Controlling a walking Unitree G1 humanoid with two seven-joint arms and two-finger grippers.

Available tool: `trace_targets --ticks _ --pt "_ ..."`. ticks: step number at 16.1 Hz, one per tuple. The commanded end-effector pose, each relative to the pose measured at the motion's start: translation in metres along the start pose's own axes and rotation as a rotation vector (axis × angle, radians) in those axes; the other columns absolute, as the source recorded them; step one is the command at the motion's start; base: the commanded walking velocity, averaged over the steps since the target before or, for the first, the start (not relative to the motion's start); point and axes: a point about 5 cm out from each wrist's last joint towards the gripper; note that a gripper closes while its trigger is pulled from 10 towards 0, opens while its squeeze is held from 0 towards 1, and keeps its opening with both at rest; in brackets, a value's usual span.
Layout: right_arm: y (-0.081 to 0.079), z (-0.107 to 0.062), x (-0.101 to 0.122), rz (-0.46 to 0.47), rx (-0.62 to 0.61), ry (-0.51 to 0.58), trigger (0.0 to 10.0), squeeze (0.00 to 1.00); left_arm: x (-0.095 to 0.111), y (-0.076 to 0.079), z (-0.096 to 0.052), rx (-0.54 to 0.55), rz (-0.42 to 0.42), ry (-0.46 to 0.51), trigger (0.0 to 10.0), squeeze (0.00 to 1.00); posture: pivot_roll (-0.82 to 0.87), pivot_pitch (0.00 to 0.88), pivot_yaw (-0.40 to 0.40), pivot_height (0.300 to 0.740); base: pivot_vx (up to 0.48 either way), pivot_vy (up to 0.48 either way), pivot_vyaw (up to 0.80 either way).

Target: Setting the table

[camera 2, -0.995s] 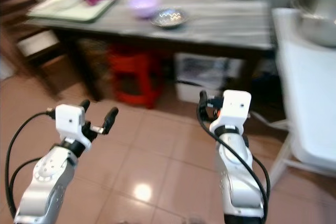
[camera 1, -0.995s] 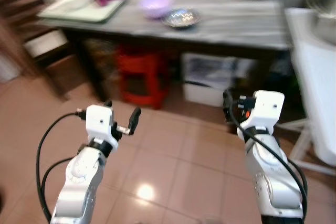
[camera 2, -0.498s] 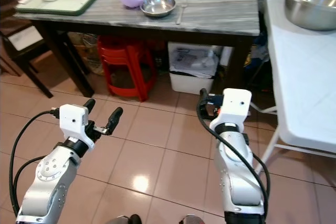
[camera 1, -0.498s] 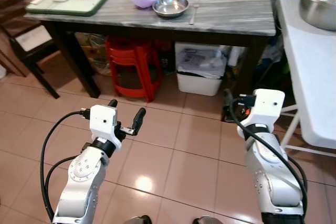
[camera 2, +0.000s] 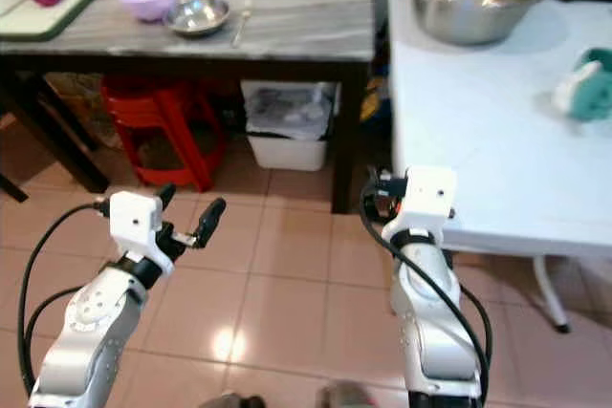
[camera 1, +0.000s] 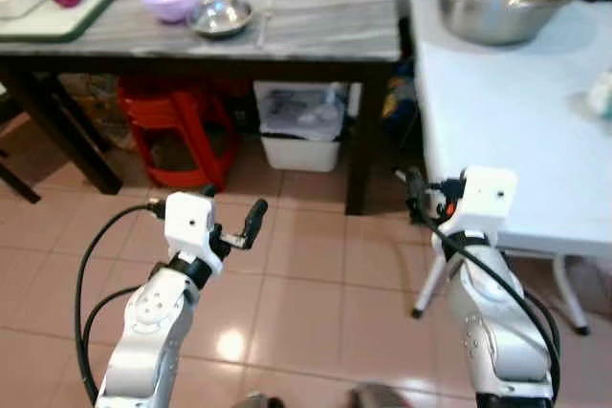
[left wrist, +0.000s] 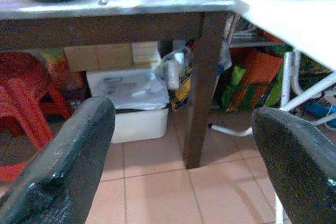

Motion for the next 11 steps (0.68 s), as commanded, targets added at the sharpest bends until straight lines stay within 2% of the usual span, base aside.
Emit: trace_targets --ticks 1,11 --pt "0.0016 -0.0019 0.0009 -0.003 0.002 0.001 10.0 0.00 -0.0007 0.0002 -0.0023 -0.007 0.000 -0.009 10.0 0.00 -0.16 0.173 0.086 0.740 0.000 -0.480 0.00" --pt "0.0006 -0.0015 0.0025 0.003 0.000 0.010 10.0 0.00 0.0007 0.0016 0.0006 -0.017 0.002 -0.009 10.0 0.00 -0.16 0.173 0.092 0.740 0.000 -0.480 0.00"
Point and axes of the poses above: a point about 5 cm out from each wrist's last joint towards the gripper, its own z axis pointing out of the wrist towards the gripper, its own x axis along the axis of the wrist's last joint, y = z × x, and after that the axes turned 10 degrees about -z, right-handed
